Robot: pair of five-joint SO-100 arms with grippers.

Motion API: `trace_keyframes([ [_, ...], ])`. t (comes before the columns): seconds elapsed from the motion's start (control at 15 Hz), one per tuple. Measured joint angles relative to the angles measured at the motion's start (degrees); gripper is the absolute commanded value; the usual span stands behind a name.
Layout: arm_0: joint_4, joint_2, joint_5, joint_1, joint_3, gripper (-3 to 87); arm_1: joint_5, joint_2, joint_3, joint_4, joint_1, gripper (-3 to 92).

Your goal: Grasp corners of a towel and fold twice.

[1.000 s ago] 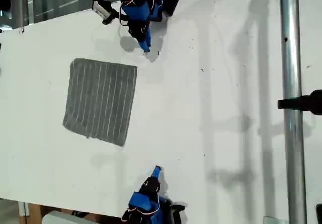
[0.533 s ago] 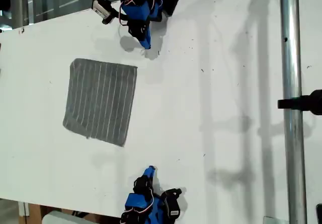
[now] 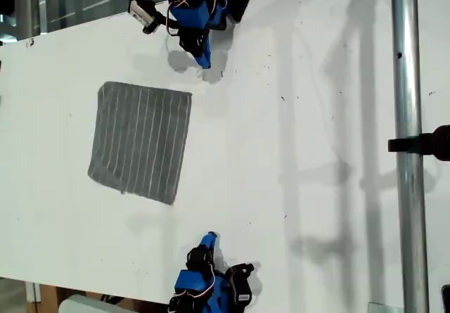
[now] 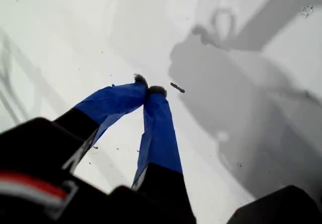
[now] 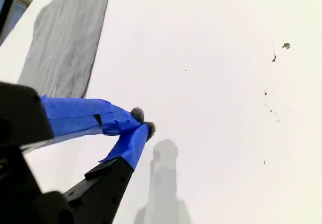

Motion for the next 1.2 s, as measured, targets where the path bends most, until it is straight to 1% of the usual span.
trace_keyframes([
  [0.47,0.0,0.0,0.0,0.0,0.0,-2.5,0.0,0.0,0.0,0.0,-0.6,-0.2],
  [0.6,0.0,0.0,0.0,0.0,0.0,-2.5,0.0,0.0,0.0,0.6,-2.4,-0.3],
  [0.73,0.0,0.0,0.0,0.0,0.0,-2.5,-1.8,-0.7,-1.9,1.6,-2.4,-0.3],
  [0.8,0.0,0.0,0.0,0.0,0.0,-2.5,-3.8,-2.7,-5.4,1.6,-2.2,-0.3],
  [0.93,0.0,0.0,0.0,0.0,0.0,-2.5,-11.8,-19.4,-19.4,0.8,0.6,-0.3],
  [1.07,0.0,0.0,-0.2,0.0,0.0,-2.5,-22.4,-40.4,-37.6,0.6,2.7,-0.3],
  [1.2,0.0,0.0,-0.4,0.0,0.0,-2.5,-35.3,-57.6,-54.1,0.8,5.8,-0.3],
])
